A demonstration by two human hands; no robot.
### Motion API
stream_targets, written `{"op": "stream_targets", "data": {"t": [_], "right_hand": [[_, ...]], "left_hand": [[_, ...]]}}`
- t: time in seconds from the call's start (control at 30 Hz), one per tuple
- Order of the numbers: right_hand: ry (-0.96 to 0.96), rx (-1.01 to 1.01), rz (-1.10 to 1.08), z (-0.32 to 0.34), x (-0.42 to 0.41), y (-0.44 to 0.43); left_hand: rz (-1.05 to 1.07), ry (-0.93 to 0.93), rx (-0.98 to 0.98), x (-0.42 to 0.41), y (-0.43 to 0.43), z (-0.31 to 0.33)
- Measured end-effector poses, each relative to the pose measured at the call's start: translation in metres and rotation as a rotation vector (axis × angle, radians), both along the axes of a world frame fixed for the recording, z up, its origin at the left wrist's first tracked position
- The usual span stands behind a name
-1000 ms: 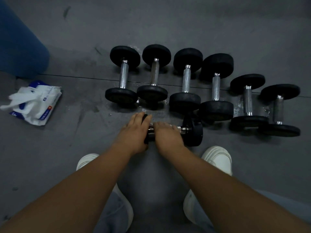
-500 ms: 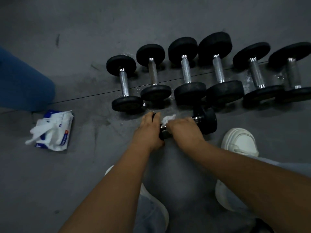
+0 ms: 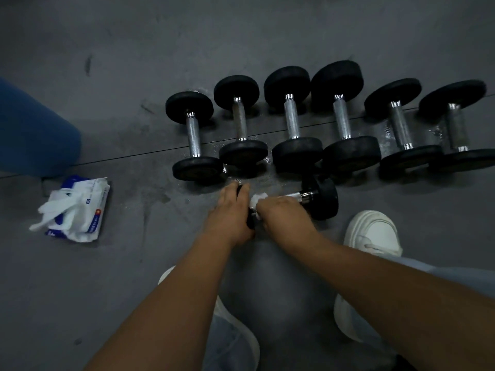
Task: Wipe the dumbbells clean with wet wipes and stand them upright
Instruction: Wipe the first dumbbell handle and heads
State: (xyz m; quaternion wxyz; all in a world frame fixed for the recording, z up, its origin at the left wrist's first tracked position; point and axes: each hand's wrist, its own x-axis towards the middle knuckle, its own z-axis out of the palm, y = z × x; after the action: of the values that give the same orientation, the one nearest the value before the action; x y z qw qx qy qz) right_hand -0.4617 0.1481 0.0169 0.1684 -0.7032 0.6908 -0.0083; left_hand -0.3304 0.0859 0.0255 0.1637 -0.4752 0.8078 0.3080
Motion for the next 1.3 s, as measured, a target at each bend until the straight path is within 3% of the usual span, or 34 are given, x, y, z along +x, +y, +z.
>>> {"op": "stream_targets", "data": {"t": [0.13, 0.27, 0.4, 0.53, 0.7, 0.87, 1.1, 1.23, 1.3], "right_hand": [[0.086, -0.047, -0.086, -0.004, -0.02, -0.02], [0.065, 0.013, 0.131, 0.0, 0.005, -0.003], [0.013, -0.026, -0.157, -0.001, -0.019, -0.014], [0.014, 0.101, 0.053, -0.001, -0.02, -0.002], [0.115, 0.074, -0.163, 0.006, -0.046, -0.022], [0.177, 0.12, -0.084, 0.0, -0.015, -0.016], [-0.017, 0.224, -0.004, 0.004, -0.037, -0.016], [0.145, 0.273, -0.042, 0.008, -0.035, -0.009], [0.138, 0.26, 0.01, 0.01, -0.028, -0.005]], "left_hand": [[-0.002, -0.006, -0.007, 0.0, -0.001, -0.001], [0.008, 0.009, -0.001, 0.001, 0.001, -0.004], [0.003, -0.005, -0.015, 0.0, -0.001, -0.004], [-0.004, 0.003, -0.023, 0.001, 0.001, -0.004], [0.006, -0.006, 0.001, -0.001, -0.002, -0.003], [0.005, 0.01, -0.022, 0.0, 0.0, -0.002], [0.001, 0.023, -0.027, 0.0, 0.001, -0.003], [0.008, 0.009, -0.01, -0.001, -0.002, 0.0], [-0.006, 0.005, -0.019, -0.001, 0.0, 0.0]]}}
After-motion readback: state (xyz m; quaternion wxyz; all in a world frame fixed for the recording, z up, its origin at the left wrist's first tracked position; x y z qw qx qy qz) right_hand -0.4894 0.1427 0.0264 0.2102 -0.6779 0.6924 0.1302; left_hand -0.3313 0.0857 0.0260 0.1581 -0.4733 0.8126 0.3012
